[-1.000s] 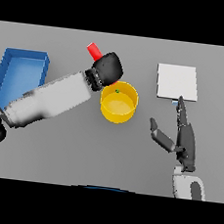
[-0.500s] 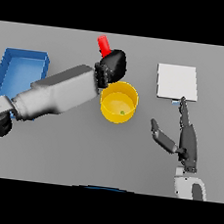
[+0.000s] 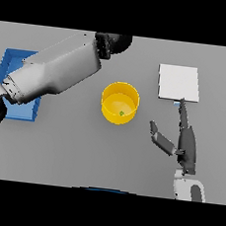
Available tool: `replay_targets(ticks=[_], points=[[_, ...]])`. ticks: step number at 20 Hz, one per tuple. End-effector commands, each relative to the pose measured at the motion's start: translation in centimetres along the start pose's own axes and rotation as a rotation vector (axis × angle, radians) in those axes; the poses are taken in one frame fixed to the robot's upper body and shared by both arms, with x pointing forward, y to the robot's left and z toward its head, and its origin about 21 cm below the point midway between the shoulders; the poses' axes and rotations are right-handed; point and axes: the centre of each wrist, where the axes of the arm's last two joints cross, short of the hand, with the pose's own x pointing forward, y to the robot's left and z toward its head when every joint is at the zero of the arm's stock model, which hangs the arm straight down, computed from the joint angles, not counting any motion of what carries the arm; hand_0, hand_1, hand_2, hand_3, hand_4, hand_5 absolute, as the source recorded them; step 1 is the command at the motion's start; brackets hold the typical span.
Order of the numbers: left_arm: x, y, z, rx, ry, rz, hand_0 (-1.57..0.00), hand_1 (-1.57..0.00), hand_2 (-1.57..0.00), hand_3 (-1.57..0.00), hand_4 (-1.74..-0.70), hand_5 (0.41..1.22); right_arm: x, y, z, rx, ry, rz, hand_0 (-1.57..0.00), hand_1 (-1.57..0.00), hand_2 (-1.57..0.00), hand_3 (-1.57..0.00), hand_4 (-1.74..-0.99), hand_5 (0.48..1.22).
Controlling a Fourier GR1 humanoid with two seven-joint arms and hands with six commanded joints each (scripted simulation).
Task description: Pick up the red beaker and tilt it to pour out 1 green nut into yellow bowl. Pick up the yellow bowl and place it on the metallic measuring scale.
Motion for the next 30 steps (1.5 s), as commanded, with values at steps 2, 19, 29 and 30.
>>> replay_targets(ticks=[2,19,29,30], points=[[-3.1,0.5,0.6,0.030,0.066,0.044,-1.57,-1.57,-1.46,-1.04,-1.70,1.221,0.1,0.1,-0.4,0.007,0.003,-0.009,0.00,0.00,0.00,0.00,-1.186,0.596],[-12.5,-19.7,11.4,0.135,0.889,1.421,-1.57,-1.57,-1.57,-1.41,-1.74,1.221,-0.1,-0.5,-0.7,0.054,-0.030,-0.041,0.00,0.00,0.00,0.00,-1.217,0.595],[-0.1,-25.9,15.8,0.078,1.219,1.763,-1.57,-1.57,-1.57,-1.45,-1.74,1.221,0.0,-0.4,-1.0,0.089,-0.016,0.000,0.00,0.00,0.00,0.00,-1.210,0.660],[1.0,-26.0,16.1,0.062,1.226,1.774,-1.57,-1.57,-1.57,-1.45,-1.74,1.221,-0.1,-0.7,-1.0,0.087,-0.011,0.012,0.00,0.00,0.00,0.00,-1.215,0.664]])
